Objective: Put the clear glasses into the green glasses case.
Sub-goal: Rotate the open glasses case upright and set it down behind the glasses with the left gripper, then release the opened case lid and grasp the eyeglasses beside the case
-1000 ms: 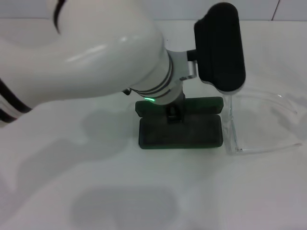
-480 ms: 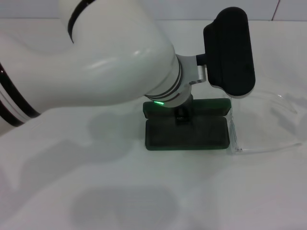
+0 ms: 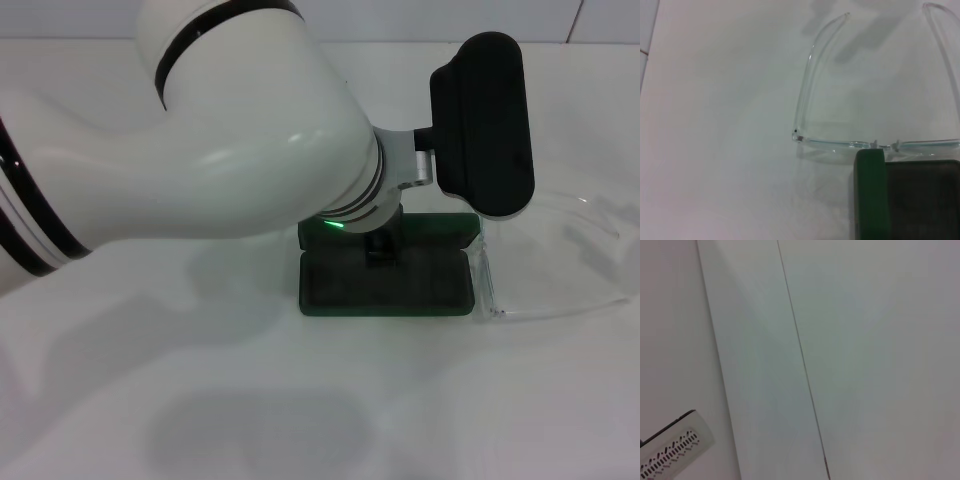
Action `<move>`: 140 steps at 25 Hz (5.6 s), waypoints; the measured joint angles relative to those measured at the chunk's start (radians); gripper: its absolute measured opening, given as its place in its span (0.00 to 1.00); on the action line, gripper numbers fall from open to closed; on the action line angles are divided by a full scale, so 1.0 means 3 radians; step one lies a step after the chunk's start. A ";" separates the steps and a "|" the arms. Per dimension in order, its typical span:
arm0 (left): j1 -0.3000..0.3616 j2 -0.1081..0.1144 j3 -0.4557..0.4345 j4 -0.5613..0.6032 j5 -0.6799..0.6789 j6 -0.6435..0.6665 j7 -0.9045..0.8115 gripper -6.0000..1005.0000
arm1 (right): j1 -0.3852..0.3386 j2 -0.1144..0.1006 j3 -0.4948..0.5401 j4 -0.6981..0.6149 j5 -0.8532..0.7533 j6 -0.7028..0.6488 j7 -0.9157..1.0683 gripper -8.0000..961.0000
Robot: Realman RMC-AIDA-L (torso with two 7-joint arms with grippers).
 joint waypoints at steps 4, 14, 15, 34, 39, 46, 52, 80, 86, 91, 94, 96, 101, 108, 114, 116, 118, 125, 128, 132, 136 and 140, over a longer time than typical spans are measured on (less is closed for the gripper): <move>0.0010 0.0004 0.0002 -0.0001 0.0000 -0.0020 -0.0001 0.21 | 0.0003 0.0000 0.0000 -0.0004 0.0001 0.0000 0.0000 0.66; 0.0034 0.0004 0.0005 0.0020 -0.0006 -0.0034 0.0001 0.21 | 0.0002 0.0000 0.0000 -0.0004 0.0001 0.0001 -0.0003 0.66; 0.0035 0.0004 0.0007 0.0023 -0.0013 -0.0033 0.0004 0.21 | 0.0001 -0.0001 0.0000 -0.0004 0.0001 0.0002 -0.0003 0.66; 0.0013 0.0014 0.0011 0.0078 -0.0009 0.0009 0.0022 0.33 | -0.0002 -0.0005 0.0008 -0.0008 0.0001 0.0002 -0.0005 0.66; -0.0005 0.0013 0.0011 0.0123 -0.0010 0.0120 0.0038 0.35 | -0.0002 -0.0005 0.0039 -0.0008 0.0004 0.0001 -0.0010 0.66; 0.0005 0.0011 0.0011 0.0196 -0.0023 0.0171 0.0062 0.38 | -0.0002 -0.0005 0.0041 -0.0001 0.0006 0.0000 -0.0014 0.66; 0.0014 0.0011 0.0011 0.0272 -0.0012 0.0173 0.0052 0.40 | -0.0011 -0.0005 0.0041 -0.0001 0.0006 0.0004 -0.0015 0.66; 0.1065 0.0035 -0.0921 0.1935 -0.0332 0.0349 0.0198 0.43 | -0.0054 -0.0037 0.0241 0.0002 -0.0010 0.0038 0.0009 0.66; 0.1690 0.0044 -0.1913 0.2125 -0.1772 0.0392 0.0918 0.42 | -0.0060 -0.0043 0.0229 -0.0019 -0.0038 0.0116 0.0037 0.66; 0.2065 0.0046 -0.2782 0.1865 -0.3126 0.0762 0.1713 0.38 | -0.0018 -0.0057 0.0212 -0.0146 -0.0234 0.0118 0.0199 0.66; 0.2140 0.0048 -0.3266 0.1534 -0.3744 0.1136 0.2049 0.31 | -0.0004 -0.0060 0.0171 -0.0289 -0.0290 0.0085 0.0330 0.66; 0.2118 0.0052 -0.3561 0.1263 -0.3970 0.1425 0.2168 0.25 | 0.0008 -0.0054 0.0095 -0.0417 -0.0294 0.0068 0.0424 0.66; 0.1985 0.0085 -0.4183 0.0316 -0.4311 0.2134 0.2487 0.17 | 0.0033 -0.0044 -0.0387 -0.1013 -0.0364 0.0057 0.0967 0.66; 0.2031 0.0256 -0.4326 -0.0649 -0.4548 0.2495 0.2923 0.14 | 0.0237 -0.0105 -0.0616 -0.2185 -0.0749 -0.0181 0.2119 0.64; 0.2144 0.0242 -0.4333 -0.0968 -0.4485 0.2498 0.3291 0.11 | 0.0798 -0.0324 -0.0882 -0.2752 -0.1584 -0.0484 0.3327 0.58; 0.2143 0.0241 -0.4334 -0.1138 -0.4476 0.2496 0.3443 0.10 | 0.1033 -0.0353 -0.0982 -0.2812 -0.1933 -0.0588 0.3518 0.57; 0.2125 0.0242 -0.4337 -0.1310 -0.4474 0.2493 0.3573 0.10 | 0.1215 -0.0362 -0.1070 -0.2828 -0.2206 -0.0627 0.3620 0.57; 0.2076 0.0206 -0.4368 -0.1587 -0.4476 0.2460 0.3820 0.10 | 0.1782 -0.0304 -0.1776 -0.2772 -0.2864 -0.0576 0.4169 0.56; 0.2085 0.0137 -0.4373 -0.1603 -0.4460 0.2367 0.3870 0.10 | 0.1967 -0.0225 -0.1834 -0.2550 -0.3048 -0.0558 0.4322 0.56; 0.2136 0.0075 -0.4374 -0.1648 -0.4422 0.2276 0.3916 0.10 | 0.2189 -0.0153 -0.1842 -0.2118 -0.3192 -0.0459 0.4447 0.56; 0.2138 0.0074 -0.4376 -0.1777 -0.4416 0.2275 0.3942 0.10 | 0.2319 0.0001 -0.1857 -0.1978 -0.3378 -0.0396 0.4503 0.56; 0.2130 0.0073 -0.4364 -0.1888 -0.4410 0.2274 0.4093 0.10 | 0.2384 0.0112 -0.2033 -0.1873 -0.3461 -0.0268 0.4647 0.56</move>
